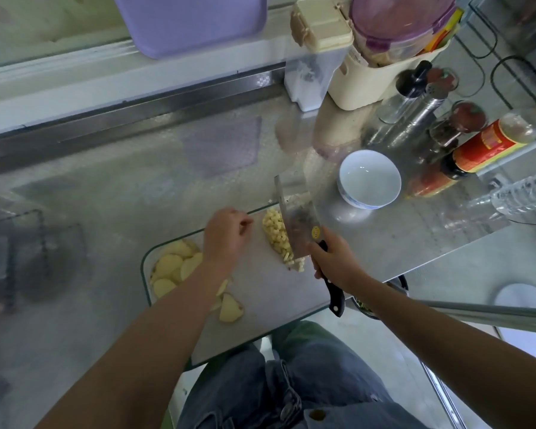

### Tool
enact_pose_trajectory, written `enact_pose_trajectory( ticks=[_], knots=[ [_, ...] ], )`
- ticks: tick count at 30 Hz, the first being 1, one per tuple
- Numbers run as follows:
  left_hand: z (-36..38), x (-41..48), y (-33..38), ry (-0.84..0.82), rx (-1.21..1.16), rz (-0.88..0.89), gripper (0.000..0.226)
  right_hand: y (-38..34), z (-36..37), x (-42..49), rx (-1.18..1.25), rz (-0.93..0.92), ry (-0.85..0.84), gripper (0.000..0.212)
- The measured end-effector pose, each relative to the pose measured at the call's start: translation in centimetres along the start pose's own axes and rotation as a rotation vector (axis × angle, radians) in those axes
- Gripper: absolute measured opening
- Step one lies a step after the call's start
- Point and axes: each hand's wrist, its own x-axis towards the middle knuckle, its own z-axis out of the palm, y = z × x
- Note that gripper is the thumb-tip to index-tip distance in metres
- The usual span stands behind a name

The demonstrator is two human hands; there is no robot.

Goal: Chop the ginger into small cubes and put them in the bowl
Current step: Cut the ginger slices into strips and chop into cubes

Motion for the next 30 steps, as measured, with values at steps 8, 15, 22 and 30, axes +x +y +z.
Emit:
enact_pose_trajectory(
  ticks=[8, 15, 22, 30],
  knots=[
    [1.6, -2.5, 1.3, 0.014, -0.079, -0.018, 0.016, 0.1, -0.4, -0.6, -0.197, -0.119, 0.052, 0.009],
    [-0.2, -4.1, 3.4, -0.191, -0.972, -0.487, 0.046, -0.8, 1.8, -3.2, -0.718, -0.449, 0.123, 0.022],
    [0.4, -6.3, 3.2, 0.043, -0.925, -0.699, 0.029, -0.9, 3.3, -4.9, -0.595, -0.569, -0.096, 0.023],
    [-0.5, -7.8, 1.9, 0.049, -0.852, -0.686, 0.03, -1.5, 2.8, -3.3, -0.229, -0.402, -0.003, 0.02]
  ],
)
